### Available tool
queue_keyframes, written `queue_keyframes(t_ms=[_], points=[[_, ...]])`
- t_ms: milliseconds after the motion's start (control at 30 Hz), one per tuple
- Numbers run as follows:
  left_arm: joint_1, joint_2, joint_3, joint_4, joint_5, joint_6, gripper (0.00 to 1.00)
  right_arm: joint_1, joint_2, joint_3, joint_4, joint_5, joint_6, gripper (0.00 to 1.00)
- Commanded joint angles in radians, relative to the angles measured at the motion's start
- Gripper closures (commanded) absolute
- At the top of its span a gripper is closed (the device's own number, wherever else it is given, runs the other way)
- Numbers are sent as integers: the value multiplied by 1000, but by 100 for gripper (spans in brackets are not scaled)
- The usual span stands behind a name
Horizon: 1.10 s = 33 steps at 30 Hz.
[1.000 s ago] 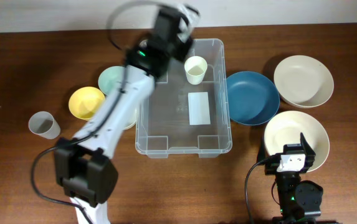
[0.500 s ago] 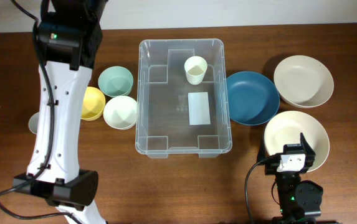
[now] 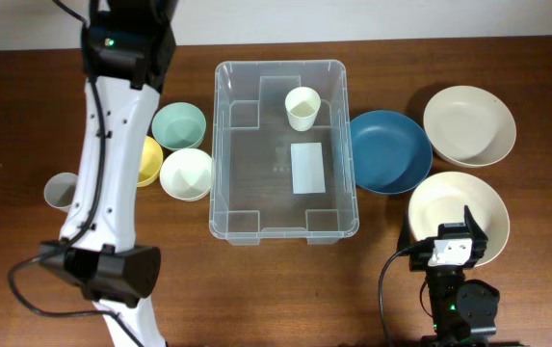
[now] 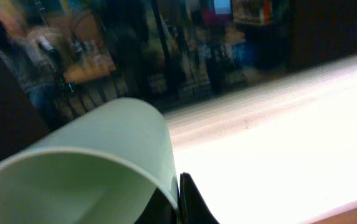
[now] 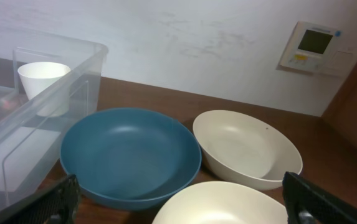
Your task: Pack container
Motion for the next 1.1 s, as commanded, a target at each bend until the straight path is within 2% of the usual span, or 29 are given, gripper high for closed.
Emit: queue_keyframes(t_ms=[0,167,267,500,633,833,1067], points=[[-29,40,-2,-101,27,-1,99,-7,-6,-5,-5,16,-3,1],[-88,58,-2,-371,127,-8,99,-7,-6,-5,-5,16,-3,1],[-127,60,-2,-496,135,-72,99,-7,-6,-5,-5,16,-3,1],[-210,111,-2,-642,150,-97,99,-7,-6,-5,-5,16,-3,1],[-229,163,-2,-656,162,-120,99,-7,-6,-5,-5,16,-3,1],[-230,248,-2,-645,284,-119,99,-7,-6,-5,-5,16,-3,1],[-232,293,-2,-630,299,-119,99,-7,-6,-5,-5,16,-3,1]])
